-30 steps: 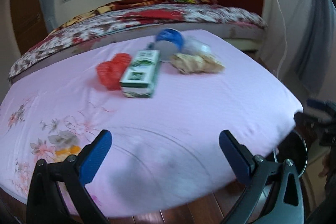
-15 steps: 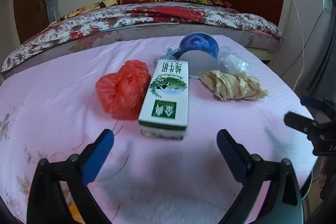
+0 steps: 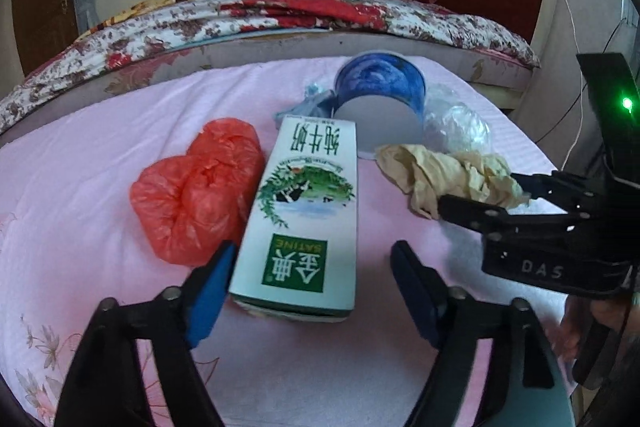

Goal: Collect trash
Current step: 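Grasp the green milk carton with the left tool while the right tool grasps the yellow cloth, then carry the green carton and yellow cloth over the black bucket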

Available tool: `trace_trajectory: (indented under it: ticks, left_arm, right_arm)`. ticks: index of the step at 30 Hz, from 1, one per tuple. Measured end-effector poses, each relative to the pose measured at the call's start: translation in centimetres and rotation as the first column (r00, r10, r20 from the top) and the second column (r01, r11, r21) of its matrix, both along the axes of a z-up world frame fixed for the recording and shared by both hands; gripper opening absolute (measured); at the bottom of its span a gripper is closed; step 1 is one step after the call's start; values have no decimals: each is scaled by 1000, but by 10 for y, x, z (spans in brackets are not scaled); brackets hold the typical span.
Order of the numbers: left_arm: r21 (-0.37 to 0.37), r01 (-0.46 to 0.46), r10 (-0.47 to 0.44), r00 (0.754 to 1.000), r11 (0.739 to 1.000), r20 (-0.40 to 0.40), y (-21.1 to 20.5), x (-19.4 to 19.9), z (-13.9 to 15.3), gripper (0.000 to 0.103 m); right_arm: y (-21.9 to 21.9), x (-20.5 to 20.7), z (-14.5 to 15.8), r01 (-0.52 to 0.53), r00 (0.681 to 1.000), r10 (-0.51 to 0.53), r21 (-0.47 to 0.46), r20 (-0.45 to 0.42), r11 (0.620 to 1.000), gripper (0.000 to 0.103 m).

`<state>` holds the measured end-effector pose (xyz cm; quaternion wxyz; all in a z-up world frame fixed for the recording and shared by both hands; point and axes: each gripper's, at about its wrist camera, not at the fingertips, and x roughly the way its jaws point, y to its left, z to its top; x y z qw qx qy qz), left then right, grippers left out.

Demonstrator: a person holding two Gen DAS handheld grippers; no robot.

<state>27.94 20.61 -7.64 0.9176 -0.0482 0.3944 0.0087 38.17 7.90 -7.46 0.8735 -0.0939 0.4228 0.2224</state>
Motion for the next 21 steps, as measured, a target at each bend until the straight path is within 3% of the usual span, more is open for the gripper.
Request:
trace_trajectory:
  ticks: [2,3,7,11,13,21]
  left_arm:
    - [3,0,0,1000,1000,-10,0,0,-2,67]
    - [-2,6,-6,1000,1000,-13,0,0,-3,57]
    - [6,28,-28,999,1000,-16,-3,-7,-3,55]
    - [8,29,-29,1000,1000,-1,-6,-21,1,55]
    - [2,29,-29,1000,1000,7,-7,-31,3,55]
    - [27,50,-51,997,998,59,-26,-68,24,55]
  right_arm:
    - [0,-2,-1,0,1000,0,3,2,1000,64]
    - [-1,-5,-1,-3,1000,3,0,5,1000,57]
    - [-9,-15,3,-13,1000,13,24,-6,1000,38]
    - [-18,-33,6,-18,1000,18,40,1,999,35]
    - [-24,-43,7,-17,1000,16,46,10,999,28]
    - [-53,-79,30,11,998,-17,103,52,995,26]
